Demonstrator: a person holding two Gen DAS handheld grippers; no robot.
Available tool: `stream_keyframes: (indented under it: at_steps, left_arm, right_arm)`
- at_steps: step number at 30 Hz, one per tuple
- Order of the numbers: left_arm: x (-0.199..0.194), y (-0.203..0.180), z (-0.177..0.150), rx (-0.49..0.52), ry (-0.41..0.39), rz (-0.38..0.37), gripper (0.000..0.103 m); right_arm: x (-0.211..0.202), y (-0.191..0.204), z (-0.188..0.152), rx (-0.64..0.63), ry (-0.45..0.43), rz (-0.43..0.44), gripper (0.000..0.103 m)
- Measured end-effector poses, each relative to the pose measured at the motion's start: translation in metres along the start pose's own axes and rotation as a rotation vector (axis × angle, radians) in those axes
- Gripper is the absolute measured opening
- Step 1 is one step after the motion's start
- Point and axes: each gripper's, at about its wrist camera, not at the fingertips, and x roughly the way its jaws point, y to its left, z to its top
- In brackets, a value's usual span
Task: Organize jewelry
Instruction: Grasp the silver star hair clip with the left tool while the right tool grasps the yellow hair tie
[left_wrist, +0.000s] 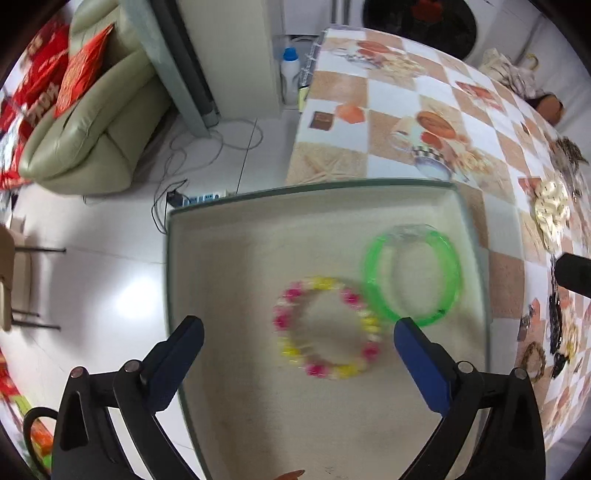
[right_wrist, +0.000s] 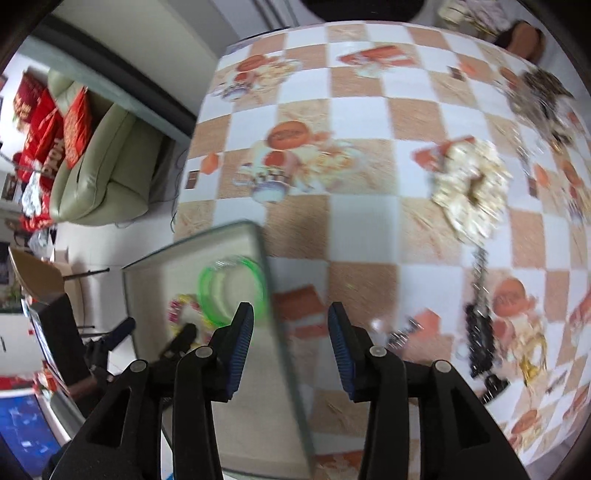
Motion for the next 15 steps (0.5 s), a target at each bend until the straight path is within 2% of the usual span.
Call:
stream_keyframes:
  at_steps: [2, 5, 7, 10, 15]
  left_arm:
    - [-0.003, -0.005, 0.001, 0.012, 0.002, -0.001, 0.103]
    - [-0.009, -0.007, 0.001, 0.024, -0.005, 0.013, 0.103]
    - [-0.016, -0.011, 0.0, 0.032, -0.011, 0.014, 0.103]
    - [-0.026, -0.016, -0.003, 0.049, -0.019, 0.008, 0.103]
    - [-0.043, -0.035, -0.011, 0.115, -0.032, 0.006, 0.103]
  right_arm:
    - [-0.007, -0.006, -0.01, 0.021, -0.005, -0.021, 0.046]
    - [-0.017, -0.023, -0.022, 0.064, -0.011, -0.039, 0.055]
    - [-0.026, -0.043, -0.034, 0.092, -0.023, -0.026, 0.068]
    - [-0.035, -0.07, -0.052, 0.144, -0.027, -0.033, 0.08]
    - [-0.053, -0.125, -0.088, 0.269, -0.038, -0.046, 0.08]
